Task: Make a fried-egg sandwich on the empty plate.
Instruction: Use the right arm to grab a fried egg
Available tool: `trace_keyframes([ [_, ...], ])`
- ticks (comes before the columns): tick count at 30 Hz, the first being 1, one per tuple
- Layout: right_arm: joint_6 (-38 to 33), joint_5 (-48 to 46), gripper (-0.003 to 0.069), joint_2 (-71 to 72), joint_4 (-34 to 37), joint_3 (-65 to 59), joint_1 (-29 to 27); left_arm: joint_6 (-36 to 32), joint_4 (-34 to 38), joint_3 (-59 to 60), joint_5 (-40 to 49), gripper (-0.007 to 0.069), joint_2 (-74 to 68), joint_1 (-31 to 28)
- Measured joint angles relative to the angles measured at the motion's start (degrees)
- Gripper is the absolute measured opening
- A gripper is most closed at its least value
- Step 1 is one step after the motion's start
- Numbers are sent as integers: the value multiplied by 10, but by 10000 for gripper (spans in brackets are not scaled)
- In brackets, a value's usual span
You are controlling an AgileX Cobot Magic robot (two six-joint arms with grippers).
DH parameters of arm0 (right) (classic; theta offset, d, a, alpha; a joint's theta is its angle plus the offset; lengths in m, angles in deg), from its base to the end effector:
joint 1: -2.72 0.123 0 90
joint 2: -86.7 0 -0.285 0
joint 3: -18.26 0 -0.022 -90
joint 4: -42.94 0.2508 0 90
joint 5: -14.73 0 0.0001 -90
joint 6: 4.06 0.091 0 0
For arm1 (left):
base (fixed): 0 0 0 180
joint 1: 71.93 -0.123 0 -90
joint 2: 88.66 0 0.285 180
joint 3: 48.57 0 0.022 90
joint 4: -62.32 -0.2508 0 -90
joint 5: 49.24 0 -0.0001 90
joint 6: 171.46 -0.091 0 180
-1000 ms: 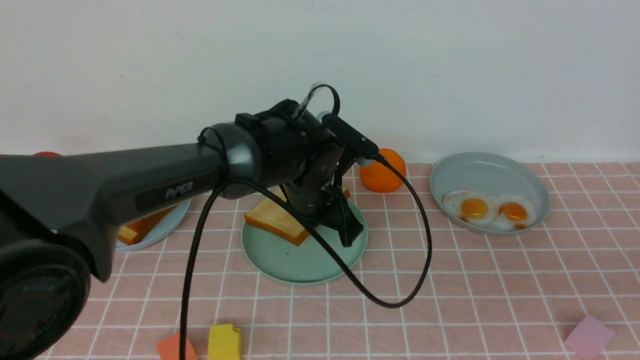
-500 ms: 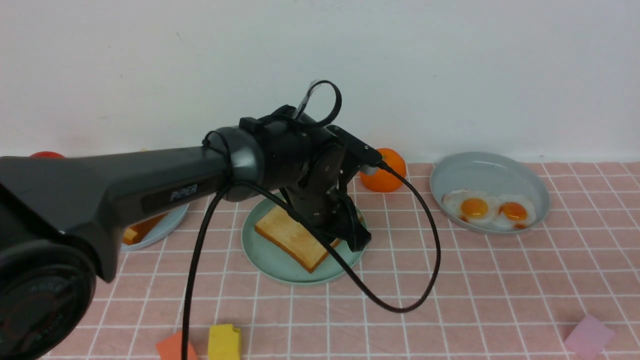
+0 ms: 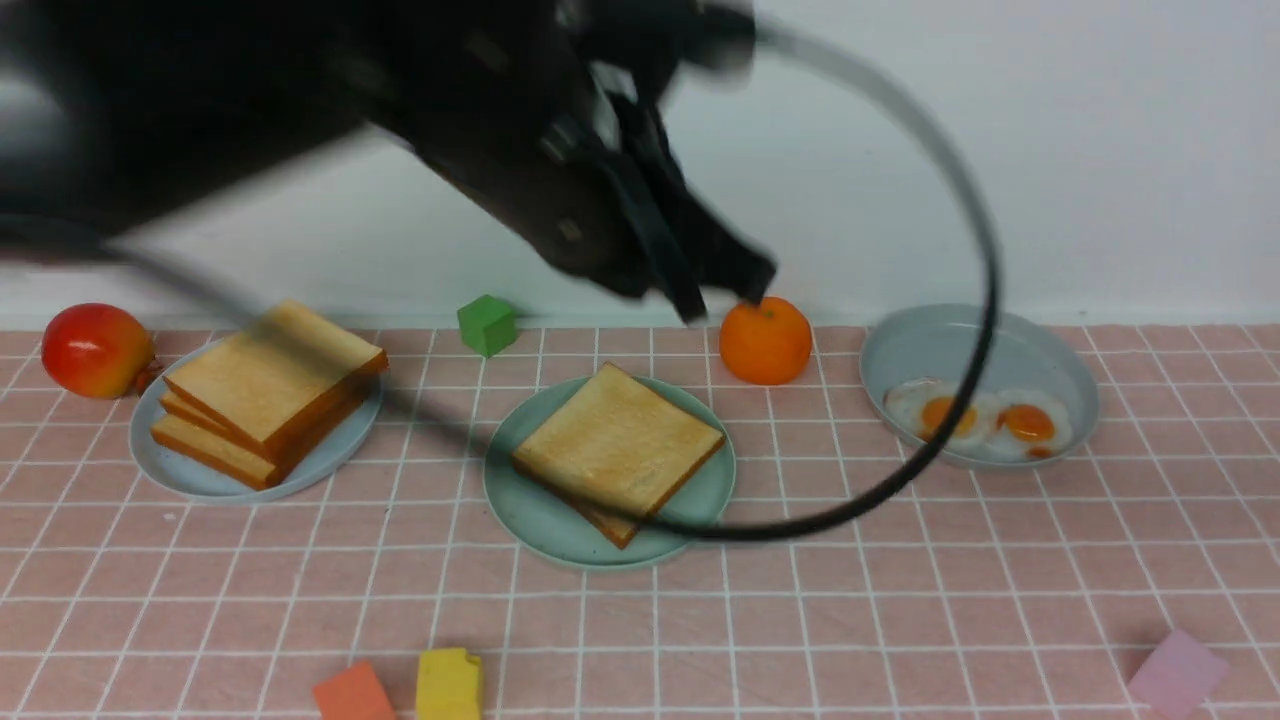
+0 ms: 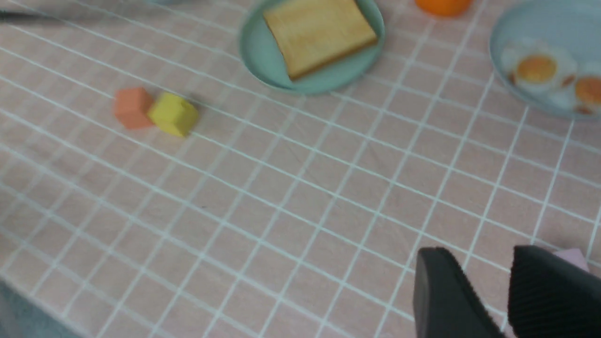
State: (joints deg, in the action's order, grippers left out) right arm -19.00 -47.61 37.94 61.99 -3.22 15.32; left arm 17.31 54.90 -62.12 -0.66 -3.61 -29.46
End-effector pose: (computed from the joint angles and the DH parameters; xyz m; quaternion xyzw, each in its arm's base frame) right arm 0.0979 0.0488 0.3853 -0.2039 0.8797 0.1570 0.3999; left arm 0.2559 -0.2223 0.4082 0.2796 0.8602 -0.1265 0.4073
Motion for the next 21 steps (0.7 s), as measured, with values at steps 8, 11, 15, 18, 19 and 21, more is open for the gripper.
trace_keyframes([
  [8,-1,120,239,-202,-23,4,0,7,50,218,-19,-13,292,33],
  [11,-1,133,239,-276,-28,32,-11,17,52,312,-59,-13,382,33],
  [15,2,140,239,-378,-16,88,-51,30,55,418,-137,-13,488,33],
  [18,16,142,239,-459,0,132,-86,35,55,457,-168,-13,543,33],
  [19,19,142,242,-482,2,144,-96,35,55,461,-170,-13,549,33],
  [21,27,143,249,-542,12,179,-114,35,55,466,-172,-13,565,33],
])
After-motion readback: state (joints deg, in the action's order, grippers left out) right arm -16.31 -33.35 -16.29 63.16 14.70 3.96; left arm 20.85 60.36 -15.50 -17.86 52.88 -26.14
